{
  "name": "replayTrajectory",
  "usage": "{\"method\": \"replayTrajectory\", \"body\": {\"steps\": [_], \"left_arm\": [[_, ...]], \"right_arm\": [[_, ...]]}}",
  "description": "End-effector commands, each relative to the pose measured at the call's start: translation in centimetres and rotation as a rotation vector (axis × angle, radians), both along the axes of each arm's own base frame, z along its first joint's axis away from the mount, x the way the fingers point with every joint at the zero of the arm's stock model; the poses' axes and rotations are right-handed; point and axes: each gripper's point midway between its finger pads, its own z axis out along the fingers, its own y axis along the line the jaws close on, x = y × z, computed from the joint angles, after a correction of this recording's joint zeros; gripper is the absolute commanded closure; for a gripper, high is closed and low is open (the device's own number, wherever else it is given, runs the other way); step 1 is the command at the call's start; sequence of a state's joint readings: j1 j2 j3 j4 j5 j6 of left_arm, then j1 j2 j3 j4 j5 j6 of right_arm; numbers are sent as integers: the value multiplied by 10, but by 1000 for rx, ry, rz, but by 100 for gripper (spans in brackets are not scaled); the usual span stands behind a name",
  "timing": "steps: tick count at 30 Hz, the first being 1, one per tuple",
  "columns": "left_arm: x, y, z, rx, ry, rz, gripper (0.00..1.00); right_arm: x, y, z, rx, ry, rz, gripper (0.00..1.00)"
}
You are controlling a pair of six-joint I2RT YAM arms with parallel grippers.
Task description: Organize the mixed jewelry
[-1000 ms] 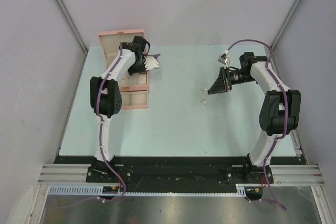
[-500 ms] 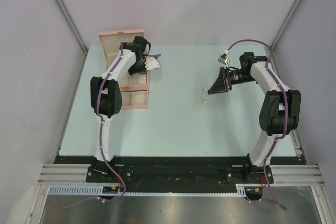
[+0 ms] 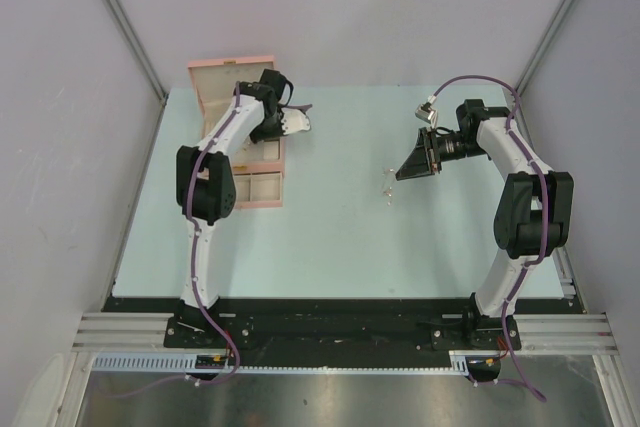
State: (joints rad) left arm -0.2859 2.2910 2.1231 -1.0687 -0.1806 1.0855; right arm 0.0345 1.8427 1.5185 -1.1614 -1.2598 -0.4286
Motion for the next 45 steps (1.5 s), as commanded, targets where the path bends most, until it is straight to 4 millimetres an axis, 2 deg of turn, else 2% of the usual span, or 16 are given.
{"method": "replayTrajectory", "body": {"steps": [1, 20, 31, 45], "left_arm": [[15, -3, 13, 4, -56, -28, 80], [22, 10, 21, 16, -92, -8, 74], [18, 7, 22, -9, -81, -1, 73], [3, 3, 49, -60, -87, -2, 72]], "right_arm": [[1, -1, -2, -3, -16, 3, 77], [2, -1, -2, -5, -22, 4, 77], [1, -2, 0, -9, -27, 1, 76], [2, -2, -1, -8, -26, 1, 76]]}}
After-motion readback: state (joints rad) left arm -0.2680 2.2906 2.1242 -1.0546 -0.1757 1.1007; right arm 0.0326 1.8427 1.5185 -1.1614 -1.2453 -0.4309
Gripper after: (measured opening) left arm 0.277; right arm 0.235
